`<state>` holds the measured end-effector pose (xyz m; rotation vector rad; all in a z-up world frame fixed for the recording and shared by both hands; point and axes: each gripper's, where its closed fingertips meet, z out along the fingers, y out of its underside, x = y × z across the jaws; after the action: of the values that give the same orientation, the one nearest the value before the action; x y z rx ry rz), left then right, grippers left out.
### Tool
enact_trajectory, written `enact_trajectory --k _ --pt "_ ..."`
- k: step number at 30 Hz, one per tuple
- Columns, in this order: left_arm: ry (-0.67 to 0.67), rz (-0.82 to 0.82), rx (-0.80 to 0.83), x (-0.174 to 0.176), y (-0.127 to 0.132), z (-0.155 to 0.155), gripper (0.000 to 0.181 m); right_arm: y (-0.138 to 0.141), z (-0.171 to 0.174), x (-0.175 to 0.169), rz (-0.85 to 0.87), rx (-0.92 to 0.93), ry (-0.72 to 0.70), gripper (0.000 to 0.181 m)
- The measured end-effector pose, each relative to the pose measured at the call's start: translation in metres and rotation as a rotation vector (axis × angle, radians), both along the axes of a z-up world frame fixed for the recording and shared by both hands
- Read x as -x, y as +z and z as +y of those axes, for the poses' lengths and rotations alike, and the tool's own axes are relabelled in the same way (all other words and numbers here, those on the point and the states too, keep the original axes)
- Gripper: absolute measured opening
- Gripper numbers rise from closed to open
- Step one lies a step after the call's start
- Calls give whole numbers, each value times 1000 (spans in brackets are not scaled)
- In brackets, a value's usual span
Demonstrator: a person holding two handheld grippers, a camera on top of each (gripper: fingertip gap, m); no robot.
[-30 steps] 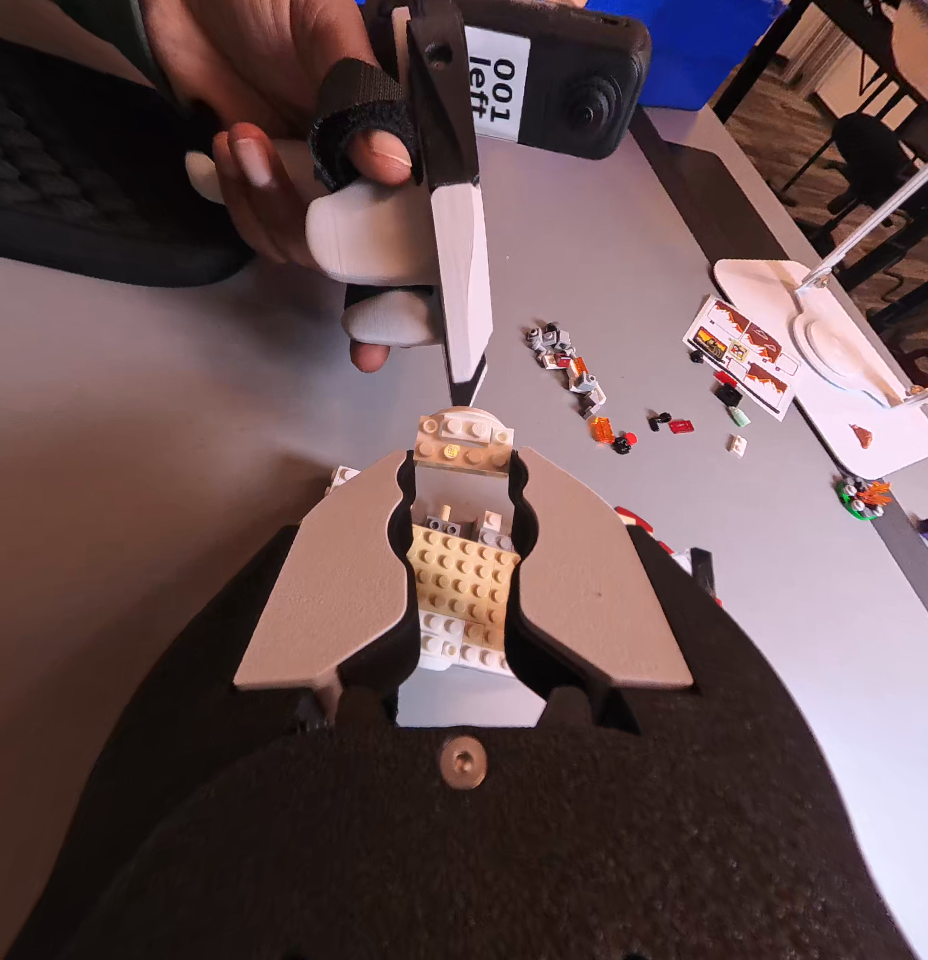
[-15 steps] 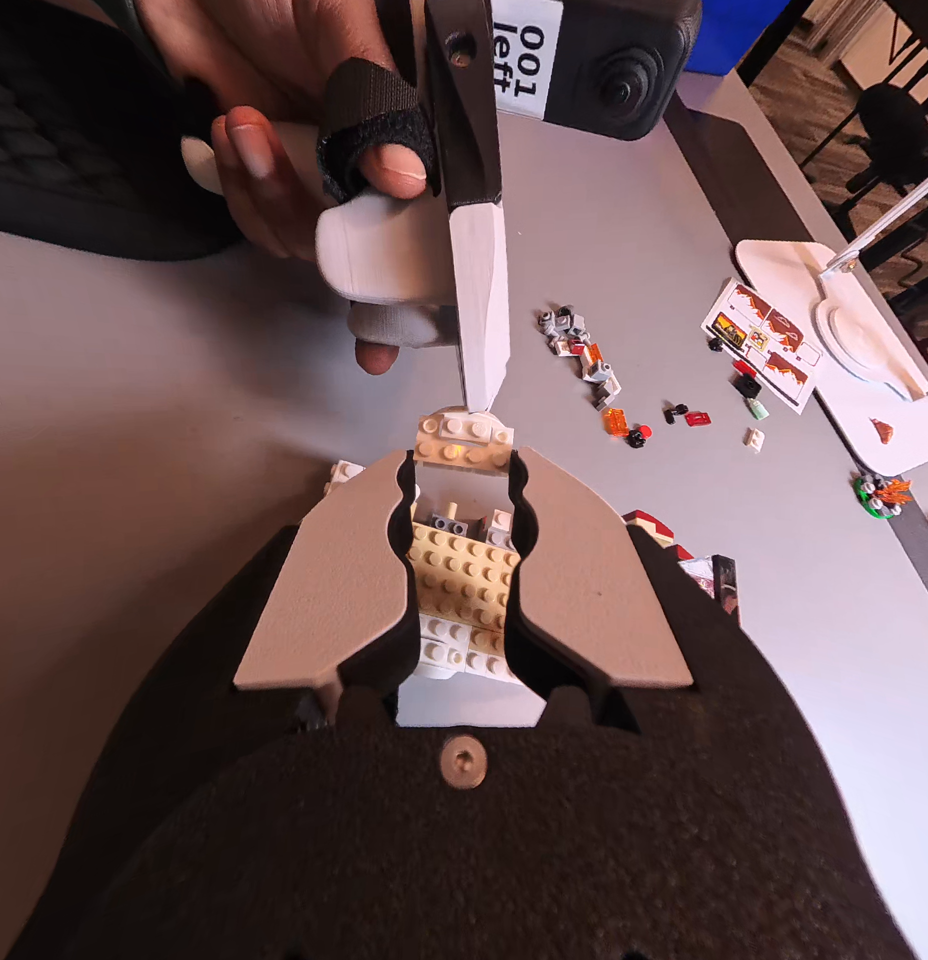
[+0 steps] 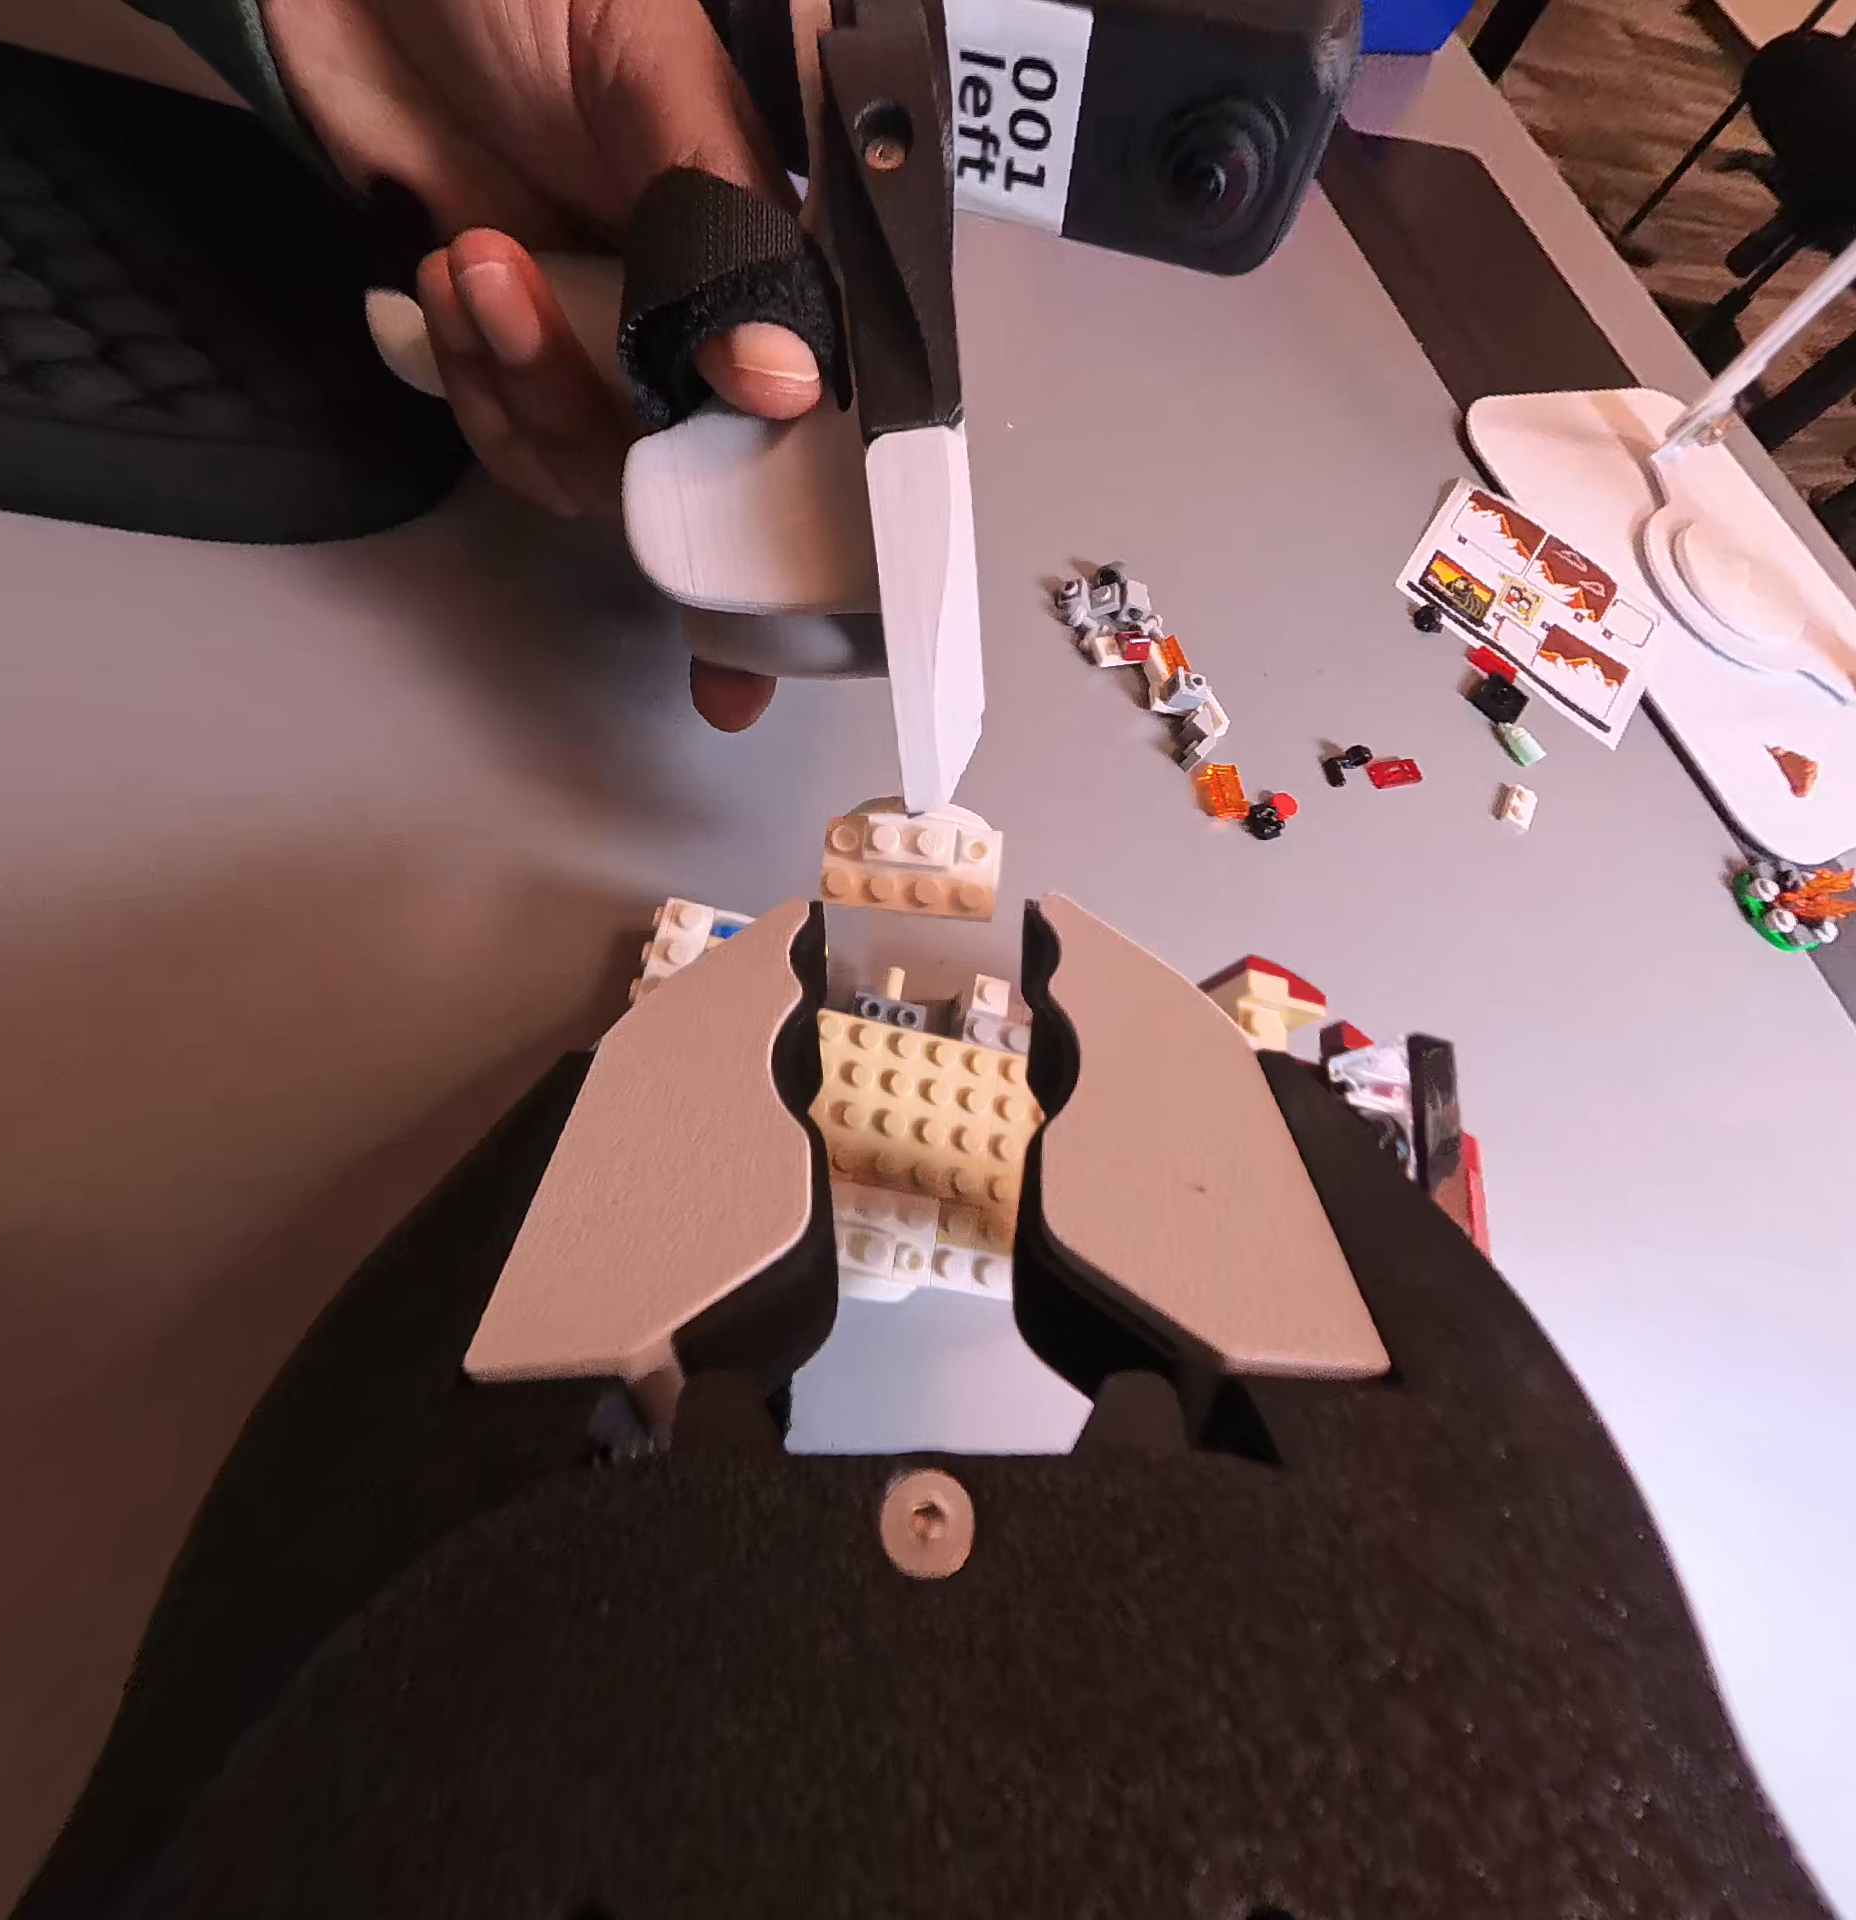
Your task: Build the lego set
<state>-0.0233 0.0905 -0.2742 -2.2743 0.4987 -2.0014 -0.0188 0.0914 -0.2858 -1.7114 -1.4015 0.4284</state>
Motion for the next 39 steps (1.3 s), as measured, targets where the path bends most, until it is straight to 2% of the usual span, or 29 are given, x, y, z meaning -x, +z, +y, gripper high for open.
enact_trajectory --k 6,10,17,23,29,32,39 --pt "-32 4 78 -3 -11 -2 3 8 -6 -17 51 77 5 35" --pt "-29 14 100 -5 -17 1 3 1 -12 -20 40 140 30 33" --pt "-15 4 89 -7 -16 9 3 -14 -32 -8 -99 161 91 38" --pt "49 -33 25 1 -4 21 3 -23 -33 3 -323 173 110 44" --pt "143 -88 -40 20 10 36 3 -29 -30 7 -565 320 94 42" --pt "167 -109 -55 26 11 37 3 -30 -28 11 -589 382 48 39" --pt "163 -122 -61 30 9 32 3 -30 -36 1 -586 394 45 36"
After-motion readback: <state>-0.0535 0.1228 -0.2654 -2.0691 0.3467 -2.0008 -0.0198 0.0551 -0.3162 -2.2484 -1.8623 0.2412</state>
